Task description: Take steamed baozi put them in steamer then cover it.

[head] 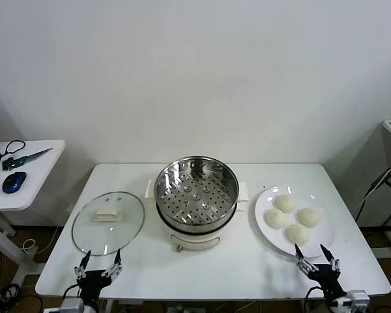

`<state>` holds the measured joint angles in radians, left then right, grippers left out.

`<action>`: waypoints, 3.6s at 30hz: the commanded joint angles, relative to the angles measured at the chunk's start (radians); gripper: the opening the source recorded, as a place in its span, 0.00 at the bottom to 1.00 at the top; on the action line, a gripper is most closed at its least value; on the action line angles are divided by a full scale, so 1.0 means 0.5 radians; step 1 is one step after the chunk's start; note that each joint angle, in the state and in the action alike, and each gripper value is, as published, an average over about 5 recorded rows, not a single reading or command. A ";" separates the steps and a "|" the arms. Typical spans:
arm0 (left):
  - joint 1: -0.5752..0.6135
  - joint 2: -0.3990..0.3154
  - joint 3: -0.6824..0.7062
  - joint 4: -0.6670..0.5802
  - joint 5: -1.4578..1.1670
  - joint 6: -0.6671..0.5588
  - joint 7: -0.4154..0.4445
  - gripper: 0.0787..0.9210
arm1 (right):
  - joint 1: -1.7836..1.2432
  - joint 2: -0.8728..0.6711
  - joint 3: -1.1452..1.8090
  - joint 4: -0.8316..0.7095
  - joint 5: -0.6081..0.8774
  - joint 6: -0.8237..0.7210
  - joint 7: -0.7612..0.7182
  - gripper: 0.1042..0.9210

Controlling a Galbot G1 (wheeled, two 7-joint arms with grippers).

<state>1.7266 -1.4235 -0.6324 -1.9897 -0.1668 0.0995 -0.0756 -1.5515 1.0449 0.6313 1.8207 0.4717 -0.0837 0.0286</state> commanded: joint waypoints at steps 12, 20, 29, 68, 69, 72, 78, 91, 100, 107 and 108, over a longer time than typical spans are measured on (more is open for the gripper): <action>-0.019 0.009 0.041 -0.002 0.002 -0.040 0.000 0.88 | 2.462 -1.302 -1.702 -0.962 -0.465 -0.347 -1.473 0.88; -0.027 -0.009 0.050 -0.004 0.016 -0.052 0.003 0.88 | 3.561 -1.231 -2.915 -1.379 -0.917 0.301 -2.377 0.88; -0.035 -0.024 0.053 0.014 0.034 -0.064 0.008 0.88 | 4.028 -0.990 -3.668 -1.515 -0.681 0.259 -2.547 0.88; -0.100 -0.011 0.077 0.098 -0.004 -0.082 0.013 0.88 | 3.278 -0.257 -3.084 -2.281 -1.043 0.129 -2.137 0.88; -0.102 -0.011 0.078 0.100 -0.004 -0.082 0.013 0.88 | 3.274 -0.250 -3.074 -2.293 -1.045 0.130 -2.131 0.88; -0.107 -0.008 0.077 0.106 -0.004 -0.082 0.012 0.88 | 3.266 -0.229 -3.057 -2.321 -1.052 0.129 -2.124 0.88; -0.113 -0.004 0.072 0.108 -0.005 -0.082 0.007 0.88 | 3.267 -0.202 -3.042 -2.340 -1.035 0.119 -2.128 0.84; -0.096 -0.025 0.084 0.079 0.011 -0.088 0.005 0.88 | 3.582 -0.304 -3.247 -2.116 -0.775 0.210 -2.238 0.59; -0.076 -0.031 0.103 0.054 0.043 -0.092 0.012 0.88 | 4.737 -0.226 -4.113 -1.671 -0.271 0.712 -2.357 0.59; -0.055 -0.012 0.110 0.054 0.046 -0.105 0.005 0.88 | 5.202 0.075 -4.363 -1.032 -0.269 1.081 -2.275 0.59; -0.054 -0.011 0.109 0.052 0.046 -0.106 0.004 0.88 | 5.202 0.126 -4.356 -0.962 -0.337 1.125 -2.250 0.59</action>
<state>1.6960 -1.4329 -0.5778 -1.9607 -0.1461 0.0486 -0.0729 0.7132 0.9813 -1.3379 1.0322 0.2538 0.2664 -1.1118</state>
